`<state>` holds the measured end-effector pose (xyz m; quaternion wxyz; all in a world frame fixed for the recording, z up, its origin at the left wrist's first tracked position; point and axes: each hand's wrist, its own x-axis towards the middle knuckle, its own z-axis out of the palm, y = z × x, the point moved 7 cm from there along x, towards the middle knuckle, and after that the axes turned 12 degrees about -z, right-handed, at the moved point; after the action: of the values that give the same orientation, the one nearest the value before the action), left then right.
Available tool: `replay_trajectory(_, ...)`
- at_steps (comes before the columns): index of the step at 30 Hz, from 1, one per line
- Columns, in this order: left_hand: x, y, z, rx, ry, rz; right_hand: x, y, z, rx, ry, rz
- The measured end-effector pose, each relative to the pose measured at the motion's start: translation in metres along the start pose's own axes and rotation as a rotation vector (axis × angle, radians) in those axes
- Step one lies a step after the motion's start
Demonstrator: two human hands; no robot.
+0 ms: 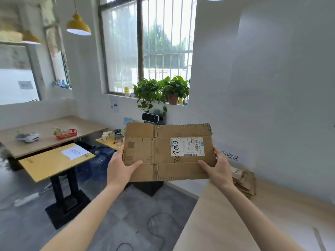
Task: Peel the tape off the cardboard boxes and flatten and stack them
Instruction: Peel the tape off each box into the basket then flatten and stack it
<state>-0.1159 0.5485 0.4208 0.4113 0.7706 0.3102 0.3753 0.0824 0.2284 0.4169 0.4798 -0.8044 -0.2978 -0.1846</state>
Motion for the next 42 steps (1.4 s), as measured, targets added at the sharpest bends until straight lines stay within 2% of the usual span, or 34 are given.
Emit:
replay_trajectory(9, 0.113, -0.073, -0.07, 0.017, 0.018, -0.038, 0.045, -0.052, 0.145, 0.062, -0.023, -0.016)
replay_trajectory(17, 0.201, -0.123, -0.039, 0.031, -0.025, -0.064, 0.098, -0.019, 0.234, 0.065, -0.041, 0.028)
replay_trajectory(24, 0.306, -0.145, 0.066, 0.11, -0.105, -0.023, 0.168, 0.078, 0.289, 0.052, -0.008, 0.136)
replay_trajectory(29, 0.369, -0.137, 0.174, 0.174, -0.21, 0.032, 0.207, 0.158, 0.289, 0.029, 0.053, 0.251)
replay_trajectory(42, 0.358, -0.067, 0.439, 0.006, -0.597, 0.145, 0.205, 0.293, 0.141, -0.269, 0.272, 0.492)
